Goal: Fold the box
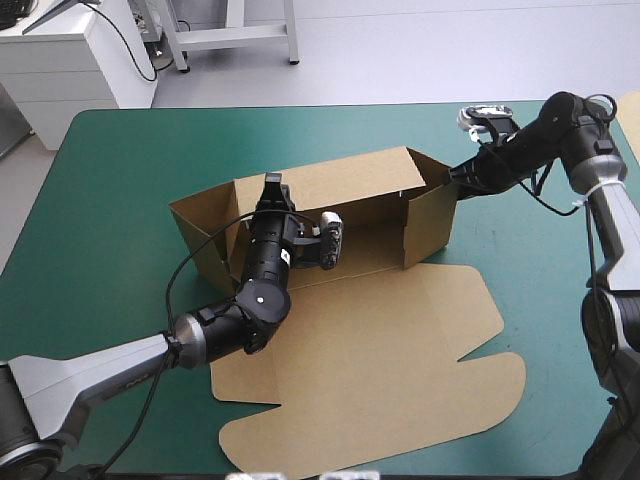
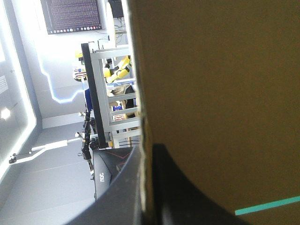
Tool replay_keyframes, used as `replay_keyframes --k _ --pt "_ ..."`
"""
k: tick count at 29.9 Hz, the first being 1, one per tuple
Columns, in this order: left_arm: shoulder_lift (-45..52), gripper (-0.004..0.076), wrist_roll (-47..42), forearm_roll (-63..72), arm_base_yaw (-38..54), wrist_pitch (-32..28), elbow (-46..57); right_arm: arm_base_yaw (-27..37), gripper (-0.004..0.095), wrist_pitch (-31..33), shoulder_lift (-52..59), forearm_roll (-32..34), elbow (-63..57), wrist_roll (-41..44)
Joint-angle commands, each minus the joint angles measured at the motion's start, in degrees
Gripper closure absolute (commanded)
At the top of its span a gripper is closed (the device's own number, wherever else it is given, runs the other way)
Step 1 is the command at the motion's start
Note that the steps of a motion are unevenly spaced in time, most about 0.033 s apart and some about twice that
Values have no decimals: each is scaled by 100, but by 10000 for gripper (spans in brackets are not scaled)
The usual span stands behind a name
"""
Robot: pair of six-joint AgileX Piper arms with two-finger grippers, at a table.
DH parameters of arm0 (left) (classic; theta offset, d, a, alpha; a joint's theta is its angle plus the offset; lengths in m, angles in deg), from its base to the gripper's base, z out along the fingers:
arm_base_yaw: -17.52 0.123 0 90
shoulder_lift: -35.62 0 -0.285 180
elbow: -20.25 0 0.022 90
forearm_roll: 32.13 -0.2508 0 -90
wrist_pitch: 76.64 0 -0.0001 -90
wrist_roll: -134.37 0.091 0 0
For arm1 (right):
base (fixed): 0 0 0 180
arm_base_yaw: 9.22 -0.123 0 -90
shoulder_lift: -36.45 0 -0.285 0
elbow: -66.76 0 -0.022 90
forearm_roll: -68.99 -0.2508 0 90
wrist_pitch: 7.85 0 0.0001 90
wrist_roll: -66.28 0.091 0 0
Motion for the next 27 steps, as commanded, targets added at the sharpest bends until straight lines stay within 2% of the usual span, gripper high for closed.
replay_keyframes --k 1,7,10,19,23,27 --pt "203 731 11 -412 6 218 -137 0 927 -249 529 -567 -353 -588" --pt "203 731 11 -412 6 205 -137 0 927 -1209 893 -1561 -1515 -1980" --pt "203 731 11 -412 6 205 -137 0 927 -1475 1114 -1882 -2019 -2841" --pt "203 731 -16 -412 6 162 -137 11 903 -1155 1470 -2014 -2359 -3923" --pt "203 731 -31 -401 6 171 -137 11 773 -1047 1458 -2055 -2348 -4093" --pt "203 731 -31 -401 6 171 -137 11 535 -1133 1449 -2055 -2348 -4192"
